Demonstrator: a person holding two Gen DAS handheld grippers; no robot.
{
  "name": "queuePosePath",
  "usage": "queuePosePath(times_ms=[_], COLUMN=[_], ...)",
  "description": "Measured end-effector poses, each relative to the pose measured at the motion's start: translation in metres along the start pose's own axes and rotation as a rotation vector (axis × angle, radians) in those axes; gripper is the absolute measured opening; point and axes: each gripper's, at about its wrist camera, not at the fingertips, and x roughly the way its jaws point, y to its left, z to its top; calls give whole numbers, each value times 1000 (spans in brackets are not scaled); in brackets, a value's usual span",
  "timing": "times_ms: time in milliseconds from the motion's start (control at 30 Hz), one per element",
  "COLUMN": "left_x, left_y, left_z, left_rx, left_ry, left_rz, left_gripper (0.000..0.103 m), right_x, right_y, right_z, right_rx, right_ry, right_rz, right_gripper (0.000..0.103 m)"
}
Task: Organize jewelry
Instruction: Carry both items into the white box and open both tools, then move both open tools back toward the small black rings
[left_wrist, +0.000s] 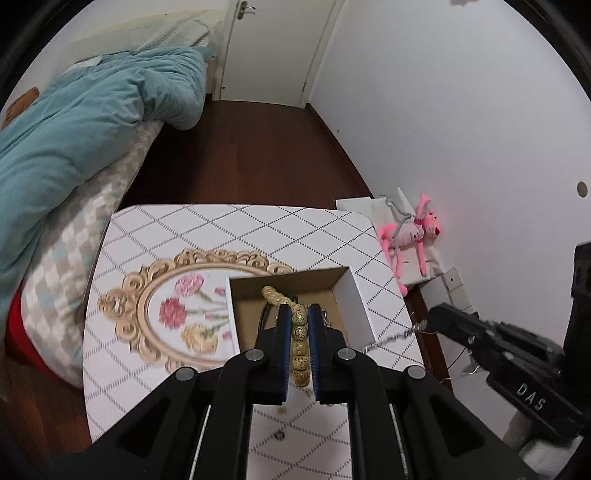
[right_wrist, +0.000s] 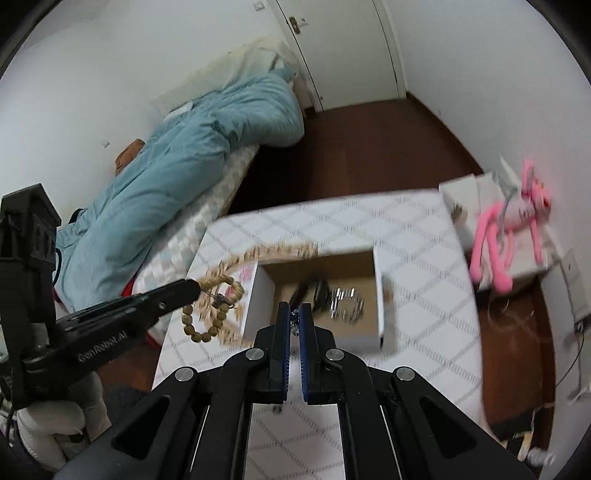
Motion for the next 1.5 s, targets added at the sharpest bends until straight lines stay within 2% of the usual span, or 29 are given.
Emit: queuePosePath(times_ms=[167,333,467,600,633,667,700,733,767,800,833,867,933,1000,1033,1067,1100,1133,1167,1233,1300,1500], left_x=[45,95,117,125,126,126,124,124,122,119,119,117,115,111,110,110,109,110,110,112,112,104], left_y=[9,27,38,46,47,47,48,49,49,50,51,52,54,56,56,57,58,58,58,58,58,53], left_z=[16,20,22,24,25,26,26,26,26,25,26,25,22,16,14,11,6,3,-1,-8,-15,-27], left_rx=[13,5,-30,-59,-61,-61,-61,-62,-59,-58,-56,-51,-52,-47,-45,-43,-41,-38,-35,-29,-29,-40], left_ry=[88,202,275,295,294,291,279,271,256,241,234,227,211,188,181,176,171,171,176,181,181,166], left_rz=[38,79,139,178,187,201,213,225,241,250,261,280,298,325,339,346,350,355,365,380,392,391], left_gripper=[6,7,9,15,24,39,48,65,70,70,70,71,73,78,90,100,102,102,102,103,103,103], right_x=[31,77,107,136,142,147,150,153,154,154,153,151,147,143,142,141,141,140,139,136,135,131], right_y=[-9,-26,-36,-41,-43,-45,-45,-46,-47,-47,-47,-47,-48,-50,-49,-50,-51,-51,-51,-50,-51,-49], right_z=[31,42,44,47,47,46,45,45,44,43,42,41,39,35,33,28,26,21,18,10,4,-8], right_rx=[-3,12,6,-10,-10,-15,-18,-15,-9,-7,-11,-17,-16,-25,-31,-38,-41,-46,-54,-65,-68,-66], right_ry=[34,114,165,244,263,277,285,296,306,306,304,297,282,274,271,271,271,269,265,255,246,240], right_rz=[-36,-68,-101,-137,-154,-175,-181,-188,-186,-183,-188,-200,-212,-249,-267,-290,-308,-330,-341,-373,-390,-398], right_gripper=[5,5,5,5,5,6,6,7,10,12,20,34,49,52,56,68,77,92,97,97,103,103])
